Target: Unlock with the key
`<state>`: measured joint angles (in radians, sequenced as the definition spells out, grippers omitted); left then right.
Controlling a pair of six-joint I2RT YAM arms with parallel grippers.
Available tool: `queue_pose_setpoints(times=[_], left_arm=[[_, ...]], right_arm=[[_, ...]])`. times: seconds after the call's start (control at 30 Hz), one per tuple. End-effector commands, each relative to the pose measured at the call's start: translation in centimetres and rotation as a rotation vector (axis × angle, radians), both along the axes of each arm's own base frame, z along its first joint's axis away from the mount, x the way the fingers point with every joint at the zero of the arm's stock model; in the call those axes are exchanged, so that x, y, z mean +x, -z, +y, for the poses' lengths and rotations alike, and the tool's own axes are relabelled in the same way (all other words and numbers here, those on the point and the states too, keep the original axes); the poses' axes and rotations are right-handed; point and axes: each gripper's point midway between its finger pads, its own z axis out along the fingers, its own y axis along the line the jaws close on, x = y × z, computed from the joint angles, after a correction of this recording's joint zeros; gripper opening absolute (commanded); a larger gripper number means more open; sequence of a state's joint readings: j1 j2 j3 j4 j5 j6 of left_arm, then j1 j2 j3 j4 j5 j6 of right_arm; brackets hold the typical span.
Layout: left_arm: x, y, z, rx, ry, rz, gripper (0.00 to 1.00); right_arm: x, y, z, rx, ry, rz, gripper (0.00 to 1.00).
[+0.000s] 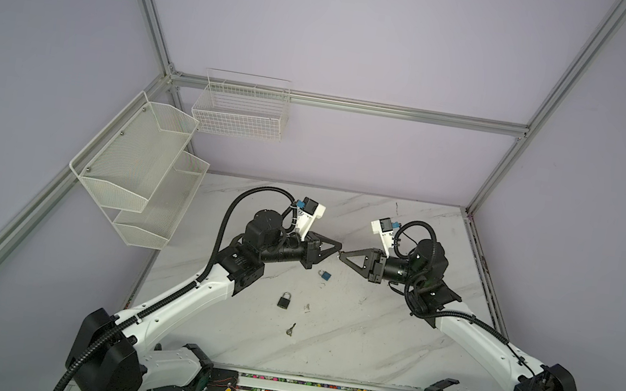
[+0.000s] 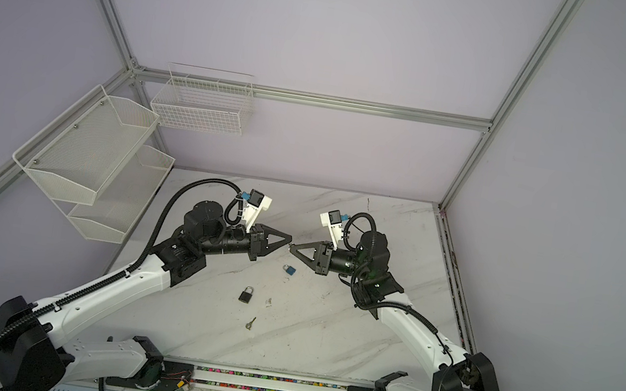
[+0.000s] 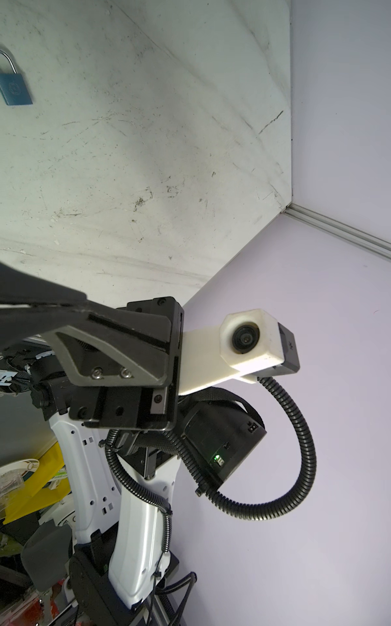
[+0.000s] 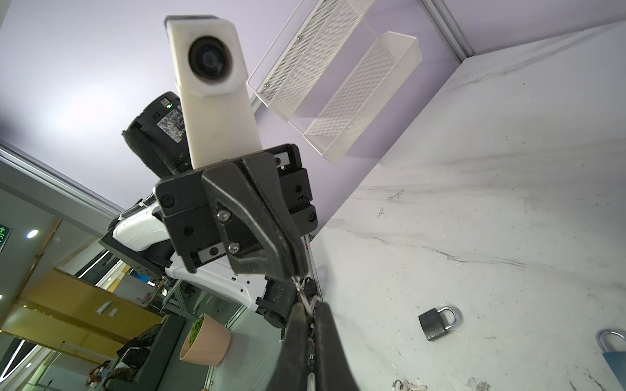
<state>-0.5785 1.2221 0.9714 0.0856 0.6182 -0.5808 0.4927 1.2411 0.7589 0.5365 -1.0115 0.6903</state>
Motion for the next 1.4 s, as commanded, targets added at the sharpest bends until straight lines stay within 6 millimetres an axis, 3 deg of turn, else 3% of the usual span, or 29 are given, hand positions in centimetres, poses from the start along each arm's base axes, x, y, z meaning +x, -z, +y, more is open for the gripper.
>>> queue_pose_setpoints(times=[0.0, 0.17, 0.33, 0.5, 0.73, 0.87, 1.1, 1.37], left_arm=[[-0.2, -5.8, -0.1, -0.065, 0.021, -0.125, 0.09], [-0.3, -7.5, 1.2, -0.093, -0.031, -0.129, 0.46], [0.7, -7.7, 3.9, -0.091, -0.219, -0.070, 0.66], [2.3, -4.4, 6.2, -0.078, -0.426, 0.100, 0.69], [3.1, 2.8, 5.7, 0.050, -0.592, 0.327, 0.72], [3.0, 8.0, 5.0, 0.189, -0.672, 0.471, 0.72], [3.4, 14.6, 3.0, 0.324, -0.775, 0.637, 0.71], [5.3, 17.8, 0.9, 0.389, -0.857, 0.701, 0.67]], right_arm=[[-0.3, -0.8, 0.0, 0.027, -0.011, -0.016, 0.00], [0.4, 0.1, -0.3, -0.006, 0.052, 0.055, 0.00], [1.8, 1.7, -1.3, -0.085, 0.182, 0.136, 0.00], [2.2, 3.8, -2.0, -0.149, 0.241, 0.207, 0.00], [2.2, 8.2, -2.9, -0.247, 0.286, 0.296, 0.00], [1.9, 11.3, -3.8, -0.309, 0.333, 0.364, 0.00], [1.2, 16.4, -4.9, -0.403, 0.361, 0.473, 0.00], [1.8, 19.9, -6.7, -0.500, 0.434, 0.547, 0.00]])
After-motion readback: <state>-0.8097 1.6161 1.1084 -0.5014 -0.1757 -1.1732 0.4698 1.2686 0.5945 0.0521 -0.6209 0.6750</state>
